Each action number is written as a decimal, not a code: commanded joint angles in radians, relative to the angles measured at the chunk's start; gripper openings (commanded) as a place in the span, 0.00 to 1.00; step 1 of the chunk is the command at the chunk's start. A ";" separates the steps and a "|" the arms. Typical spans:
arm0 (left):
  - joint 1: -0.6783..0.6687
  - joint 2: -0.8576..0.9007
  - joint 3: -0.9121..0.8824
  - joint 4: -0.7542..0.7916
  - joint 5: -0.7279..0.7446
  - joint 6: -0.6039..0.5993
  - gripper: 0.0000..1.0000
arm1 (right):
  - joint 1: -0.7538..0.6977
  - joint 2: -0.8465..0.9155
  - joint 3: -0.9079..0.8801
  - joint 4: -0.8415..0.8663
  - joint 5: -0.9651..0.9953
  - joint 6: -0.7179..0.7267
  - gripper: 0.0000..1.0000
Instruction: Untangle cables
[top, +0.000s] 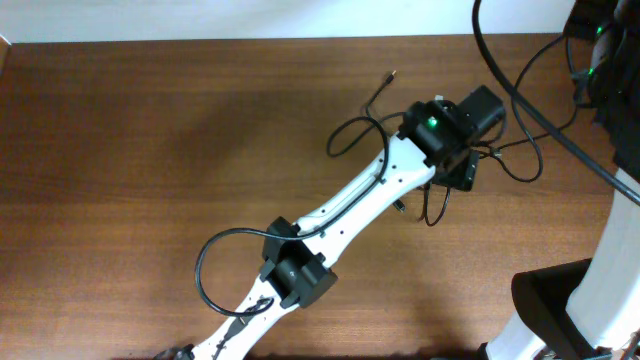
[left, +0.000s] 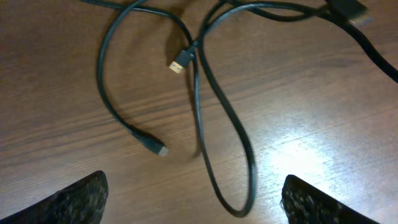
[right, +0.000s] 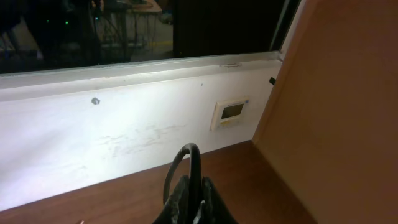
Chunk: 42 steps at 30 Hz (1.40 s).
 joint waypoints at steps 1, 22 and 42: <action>-0.031 0.048 0.009 0.004 -0.023 -0.037 0.90 | -0.006 -0.010 0.000 -0.008 -0.010 0.012 0.04; 0.192 -0.344 0.291 -0.239 -0.269 0.182 0.00 | -0.040 -0.010 -0.002 -0.047 -0.043 0.012 0.04; 0.679 -0.684 0.153 -0.238 -0.265 0.223 0.00 | -0.494 0.010 -0.028 -0.159 -0.724 0.106 0.04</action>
